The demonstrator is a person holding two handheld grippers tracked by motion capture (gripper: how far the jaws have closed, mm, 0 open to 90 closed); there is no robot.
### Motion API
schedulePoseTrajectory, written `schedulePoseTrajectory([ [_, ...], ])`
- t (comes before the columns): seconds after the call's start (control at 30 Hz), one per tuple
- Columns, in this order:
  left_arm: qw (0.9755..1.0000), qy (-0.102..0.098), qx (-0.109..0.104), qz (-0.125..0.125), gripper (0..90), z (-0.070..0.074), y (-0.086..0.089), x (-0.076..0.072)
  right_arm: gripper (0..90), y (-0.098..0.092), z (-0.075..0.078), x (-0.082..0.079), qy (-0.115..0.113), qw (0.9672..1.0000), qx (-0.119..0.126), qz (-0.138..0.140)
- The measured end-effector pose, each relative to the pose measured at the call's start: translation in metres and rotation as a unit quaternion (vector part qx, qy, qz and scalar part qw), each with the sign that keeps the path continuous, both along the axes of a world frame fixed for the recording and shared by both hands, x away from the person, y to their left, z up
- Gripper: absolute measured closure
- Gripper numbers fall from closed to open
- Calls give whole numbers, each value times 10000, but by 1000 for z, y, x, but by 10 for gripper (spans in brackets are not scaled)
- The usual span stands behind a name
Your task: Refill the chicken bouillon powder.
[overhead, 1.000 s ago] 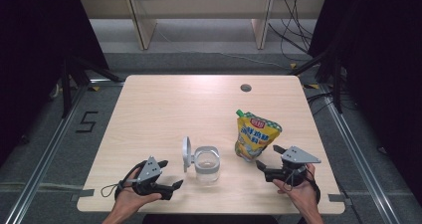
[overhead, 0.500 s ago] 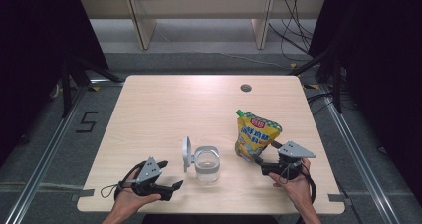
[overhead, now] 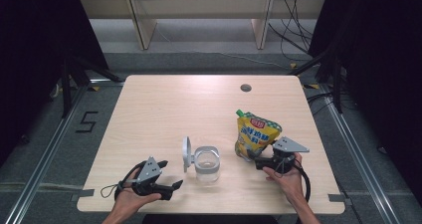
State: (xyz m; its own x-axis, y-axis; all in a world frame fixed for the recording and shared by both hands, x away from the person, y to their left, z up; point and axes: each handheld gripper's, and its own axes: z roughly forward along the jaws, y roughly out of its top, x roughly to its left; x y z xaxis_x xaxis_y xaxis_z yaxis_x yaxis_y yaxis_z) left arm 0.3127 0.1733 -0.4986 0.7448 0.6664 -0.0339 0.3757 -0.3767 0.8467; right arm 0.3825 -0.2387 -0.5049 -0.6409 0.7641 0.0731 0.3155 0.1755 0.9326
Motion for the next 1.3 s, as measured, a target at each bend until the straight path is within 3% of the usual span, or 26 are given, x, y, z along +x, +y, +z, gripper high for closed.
schedulePoseTrajectory([
  [0.1, 9997, -118, 201, -83, 153, 0, 2, 2, 160, 1, 0, 3, -11, 10000, 80, 10],
  [0.13, 9999, -101, 112, -71, 153, 0, 1, 1, 161, 1, -1, 4, -83, 9999, 144, 5],
  [0.17, 9997, -86, 190, -106, 153, 0, 1, 2, 161, 1, -1, 6, -120, 9999, 72, 5],
  [0.2, 9997, -90, 176, -105, 154, 0, 1, 2, 160, 2, -1, 5, -42, 9999, 119, 6],
  [0.27, 9999, -50, 132, -40, 153, -1, -1, 1, 157, 3, -4, 8, -150, 9999, 47, 53],
  [0.4, 9998, -25, 166, -130, 154, -1, -1, 1, 160, 7, -7, 9, 1, 9999, 162, 15],
  [0.53, 9999, 23, 101, -63, 155, -2, -1, 1, 170, 8, -9, 13, -132, 9998, 118, 89],
  [0.63, 9997, -69, 212, -124, 156, -2, 0, 2, 173, 7, -9, 16, -294, 9995, 11, 103],
  [0.67, 9996, -67, 253, -135, 157, -2, 1, 2, 174, 10, -9, 13, -17, 9998, 192, 66],
  [0.7, 9996, -35, 260, -101, 157, -2, 0, 2, 174, 10, -11, 15, -121, 9997, 200, 65],
  [0.73, 9999, 38, 146, -81, 158, -3, -1, 2, 176, 10, -10, 16, -72, 9998, 170, 95],
  [0.83, 9994, -79, 325, -125, 160, -3, 1, 4, 190, 11, -10, 17, -62, 9996, 246, 76],
  [0.9, 9996, -59, 231, -125, 161, -3, -1, 3, 195, 12, -10, 18, -99, 9997, 223, 58],
  [0.97, 9994, -68, 307, -130, 162, -3, 0, 3, 199, 12, -10, 18, -87, 9997, 239, 38],
  [1.03, 9997, -53, 193, -111, 163, -3, -1, 3, 203, 11, -10, 21, -170, 9997, 188, 63],
  [1.13, 9996, -32, 238, -135, 163, -3, -1, 3, 207, 12, -10, 22, -144, 9994, 283, 98],
  [1.17, 9997, -25, 204, -108, 163, -3, -1, 3, 210, 11, -10, 23, -166, 9997, 170, 59],
  [1.2, 9999, 38, 141, -89, 163, -4, -2, 2, 211, 13, -11, 23, -172, 9993, 313, 53],
  [1.23, 9997, -29, 219, -136, 163, -3, -2, 2, 210, 13, -11, 24, -184, 9991, 383, 25],
  [1.27, 9994, -76, 264, -202, 163, -3, -1, 3, 208, 10, -11, 26, -243, 9995, 171, 46],
  [1.3, 9995, -82, 258, -188, 163, -3, -2, 3, 207, 12, -11, 25, -187, 9994, 272, 44],
])
